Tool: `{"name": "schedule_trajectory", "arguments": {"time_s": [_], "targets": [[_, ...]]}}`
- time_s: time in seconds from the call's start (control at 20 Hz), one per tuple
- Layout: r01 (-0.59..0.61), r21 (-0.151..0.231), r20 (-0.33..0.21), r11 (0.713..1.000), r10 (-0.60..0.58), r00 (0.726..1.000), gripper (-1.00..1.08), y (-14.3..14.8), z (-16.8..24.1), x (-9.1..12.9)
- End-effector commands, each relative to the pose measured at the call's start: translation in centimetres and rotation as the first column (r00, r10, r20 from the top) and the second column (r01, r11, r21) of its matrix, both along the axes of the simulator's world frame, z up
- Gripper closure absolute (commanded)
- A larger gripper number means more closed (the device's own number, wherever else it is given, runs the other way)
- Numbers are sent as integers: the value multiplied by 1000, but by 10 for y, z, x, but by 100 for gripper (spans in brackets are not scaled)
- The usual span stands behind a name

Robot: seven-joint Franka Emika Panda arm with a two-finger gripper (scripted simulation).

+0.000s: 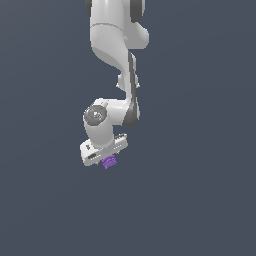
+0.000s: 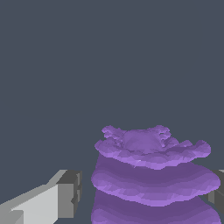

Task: Pick up the object and move it to a goal position.

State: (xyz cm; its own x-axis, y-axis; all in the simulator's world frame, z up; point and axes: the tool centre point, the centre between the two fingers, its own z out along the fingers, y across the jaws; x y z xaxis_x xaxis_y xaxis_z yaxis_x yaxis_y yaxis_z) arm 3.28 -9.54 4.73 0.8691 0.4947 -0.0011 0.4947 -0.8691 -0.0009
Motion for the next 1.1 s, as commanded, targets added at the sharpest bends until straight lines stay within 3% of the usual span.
{"name": "schedule_trajectory", "arguments": {"time_s": [0.0,0.15,0.2,0.75,1.05], "targets": [[-1,0,1,1000,1,1000,-92,0,-7,1],[-1,0,1,1000,1,1000,-92,0,-8,2],[-1,0,1,1000,1,1000,108,0,-8,2],[0,0,2,1000,0,1000,108,0,-7,2],[0,0,2,1000,0,1000,108,18,5,2]]}}
